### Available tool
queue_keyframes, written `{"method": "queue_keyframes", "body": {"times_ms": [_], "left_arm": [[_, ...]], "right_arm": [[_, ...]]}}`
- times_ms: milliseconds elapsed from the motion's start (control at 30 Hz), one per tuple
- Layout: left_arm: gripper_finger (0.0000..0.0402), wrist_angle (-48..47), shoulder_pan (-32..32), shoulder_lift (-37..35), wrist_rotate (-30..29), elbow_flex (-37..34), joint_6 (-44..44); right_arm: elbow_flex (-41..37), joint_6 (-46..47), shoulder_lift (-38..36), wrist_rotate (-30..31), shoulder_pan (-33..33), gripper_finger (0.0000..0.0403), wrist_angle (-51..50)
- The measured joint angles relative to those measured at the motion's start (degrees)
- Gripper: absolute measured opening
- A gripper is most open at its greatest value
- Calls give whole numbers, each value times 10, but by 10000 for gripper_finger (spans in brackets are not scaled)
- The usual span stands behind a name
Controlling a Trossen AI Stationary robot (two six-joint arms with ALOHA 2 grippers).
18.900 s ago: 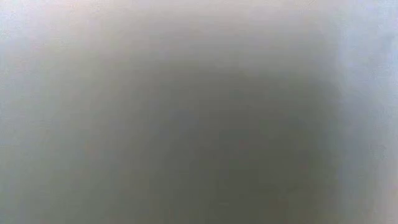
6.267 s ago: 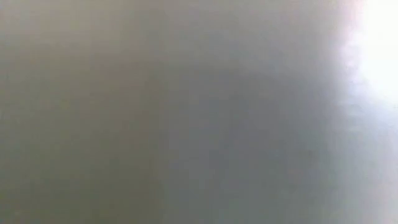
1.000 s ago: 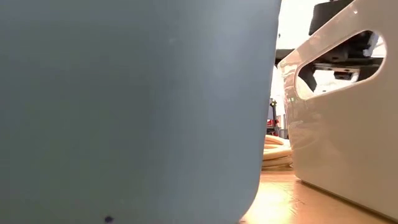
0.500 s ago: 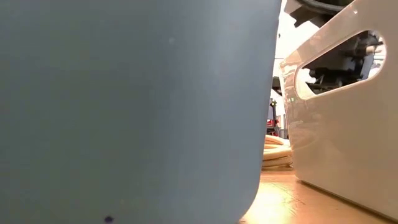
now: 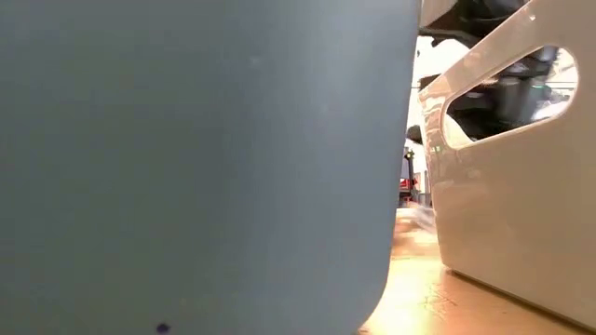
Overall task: Pick & Place USB Port
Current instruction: Put the small light blue charger cable into the grey bin
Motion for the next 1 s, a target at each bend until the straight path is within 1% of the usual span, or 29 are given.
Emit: {"method": "queue_keyframes", "body": {"times_ms": [67,133,233,300,367,433,500,633,800,933,1000], "left_arm": [[198,0,0,-5,-26,0,-34],[198,10,1,-13,-42,1,-44],[198,18,8,-13,-44,1,-37],[198,20,9,-14,-44,1,-26],[198,19,9,-16,-44,1,-21],[198,18,8,-16,-44,1,-17],[198,20,8,-16,-43,1,-15],[198,17,7,-16,-44,1,-8],[198,16,5,-16,-48,1,-1],[198,15,6,-16,-51,1,13],[198,13,6,-16,-53,1,16]], "right_arm": [[12,33,-16,27,-6,31,-1],[28,54,-28,33,-13,35,-7],[63,84,-43,29,-25,23,-29],[99,103,-49,1,-31,14,-45],[135,121,-51,-58,-28,14,-76],[165,145,-50,-106,-16,16,-103],[186,170,-50,-137,4,17,-118],[197,224,-50,-176,50,15,-137],[197,279,-45,-251,83,15,-176],[197,291,-37,-258,96,15,-170],[197,297,-36,-270,97,15,-156]]}}
